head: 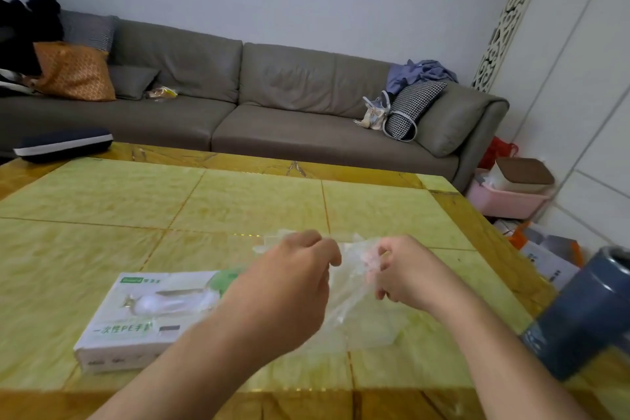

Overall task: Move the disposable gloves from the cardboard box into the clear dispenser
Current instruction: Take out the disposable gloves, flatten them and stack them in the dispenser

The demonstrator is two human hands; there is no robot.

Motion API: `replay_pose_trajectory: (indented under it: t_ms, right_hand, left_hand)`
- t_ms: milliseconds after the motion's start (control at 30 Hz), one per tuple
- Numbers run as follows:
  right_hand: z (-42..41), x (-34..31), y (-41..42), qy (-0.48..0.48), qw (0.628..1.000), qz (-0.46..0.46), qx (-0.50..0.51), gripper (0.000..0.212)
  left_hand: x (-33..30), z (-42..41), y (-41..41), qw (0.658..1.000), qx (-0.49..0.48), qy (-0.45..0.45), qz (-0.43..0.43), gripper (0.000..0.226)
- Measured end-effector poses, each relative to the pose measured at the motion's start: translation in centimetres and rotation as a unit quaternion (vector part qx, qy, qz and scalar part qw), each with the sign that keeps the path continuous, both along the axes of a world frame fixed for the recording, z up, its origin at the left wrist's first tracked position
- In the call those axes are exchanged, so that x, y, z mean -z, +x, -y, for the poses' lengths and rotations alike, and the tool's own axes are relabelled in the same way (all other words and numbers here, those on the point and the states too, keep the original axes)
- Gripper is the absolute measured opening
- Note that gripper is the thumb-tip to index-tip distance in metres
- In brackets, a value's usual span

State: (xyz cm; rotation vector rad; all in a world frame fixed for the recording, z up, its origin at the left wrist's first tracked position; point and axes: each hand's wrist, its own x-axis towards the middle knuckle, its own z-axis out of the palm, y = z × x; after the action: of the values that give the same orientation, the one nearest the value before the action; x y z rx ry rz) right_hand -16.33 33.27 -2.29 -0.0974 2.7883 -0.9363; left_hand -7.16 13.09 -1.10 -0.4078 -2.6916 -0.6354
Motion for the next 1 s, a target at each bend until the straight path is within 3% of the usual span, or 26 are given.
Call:
replay_pose_trajectory:
  t_ms: [167, 267, 400, 533, 633, 867, 1000]
  right_hand:
    - [-0.2, 1.3, -0.2, 0.050, 0.999, -0.014, 0.002, 0.024]
    - [-0.2, 1.8, -0.3, 0.083, 0.994, -0.077, 0.002, 0.017]
    - [-0.5, 1.1, -0.3, 0.144, 0.981, -0.128, -0.006, 0.006]
    - [-0.6, 0.6, -0.1, 0.191, 0.976, -0.092, -0.044, 0.013]
    - [-0.9, 0.5, -0.4, 0.184, 0.980, -0.061, -0.051, 0.015]
    - [-1.4, 1.1, -0.9, 0.123, 0.991, -0.016, -0.050, 0.024]
    - [-1.1, 1.3, -0.5, 0.148, 0.987, -0.040, -0.039, 0.019]
  left_hand:
    - [3.8, -1.5, -5.0, 0.963, -0.011, -0.102, 0.250, 0.037]
    - [4.0, -1.8, -6.0, 0.937, 0.010, -0.126, 0.326, 0.048]
    - [3.5, -2.5, -6.8, 0.934, 0.027, -0.149, 0.323, 0.049]
    - [3.2, -3.0, -7.1, 0.974, -0.002, -0.138, 0.179, 0.027]
    - [3.5, -3.0, -7.5, 0.981, 0.070, -0.135, 0.117, 0.025]
    - [5.0, -2.4, -7.6, 0.934, 0.090, -0.100, 0.330, 0.052]
    - [4.7, -2.7, -7.7, 0.917, 0.098, -0.135, 0.363, 0.055]
